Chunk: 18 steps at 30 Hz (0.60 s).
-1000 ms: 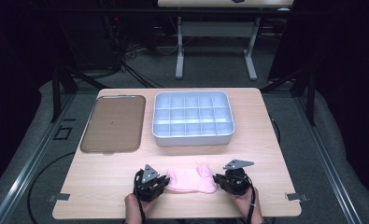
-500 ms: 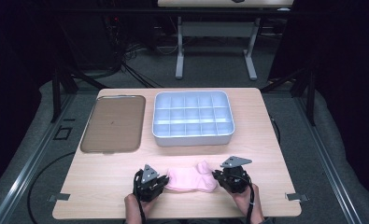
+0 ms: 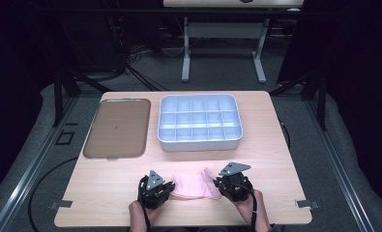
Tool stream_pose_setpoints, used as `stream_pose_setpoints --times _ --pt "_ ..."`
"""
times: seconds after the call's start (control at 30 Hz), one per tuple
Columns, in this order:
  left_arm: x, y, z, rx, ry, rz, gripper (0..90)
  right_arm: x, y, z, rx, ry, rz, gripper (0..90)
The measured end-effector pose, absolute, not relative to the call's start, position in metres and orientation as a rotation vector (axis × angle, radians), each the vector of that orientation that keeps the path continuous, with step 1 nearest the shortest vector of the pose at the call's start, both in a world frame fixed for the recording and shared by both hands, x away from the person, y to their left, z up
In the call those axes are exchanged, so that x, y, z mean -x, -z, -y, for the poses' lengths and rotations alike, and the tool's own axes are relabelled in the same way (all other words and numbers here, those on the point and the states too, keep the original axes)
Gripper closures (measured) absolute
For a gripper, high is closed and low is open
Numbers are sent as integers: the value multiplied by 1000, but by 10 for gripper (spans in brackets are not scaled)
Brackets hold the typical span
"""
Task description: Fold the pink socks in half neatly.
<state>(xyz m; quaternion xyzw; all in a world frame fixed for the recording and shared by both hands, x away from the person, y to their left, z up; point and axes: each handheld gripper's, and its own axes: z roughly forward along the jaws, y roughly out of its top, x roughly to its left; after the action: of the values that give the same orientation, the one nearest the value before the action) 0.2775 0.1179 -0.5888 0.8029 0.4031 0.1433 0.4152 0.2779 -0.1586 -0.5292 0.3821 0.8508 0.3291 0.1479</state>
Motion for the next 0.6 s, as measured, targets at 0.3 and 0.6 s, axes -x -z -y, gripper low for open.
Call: stream_pose_setpoints --times 0.3,0.6 --pt "-278 589 -118 -2015 -341 -1015 837 -281 524 130 -1052 -1013 -2525 830" --pt "-279 589 -118 -2018 -334 -1010 843 -294 532 96 -954 -1033 -2621 831"
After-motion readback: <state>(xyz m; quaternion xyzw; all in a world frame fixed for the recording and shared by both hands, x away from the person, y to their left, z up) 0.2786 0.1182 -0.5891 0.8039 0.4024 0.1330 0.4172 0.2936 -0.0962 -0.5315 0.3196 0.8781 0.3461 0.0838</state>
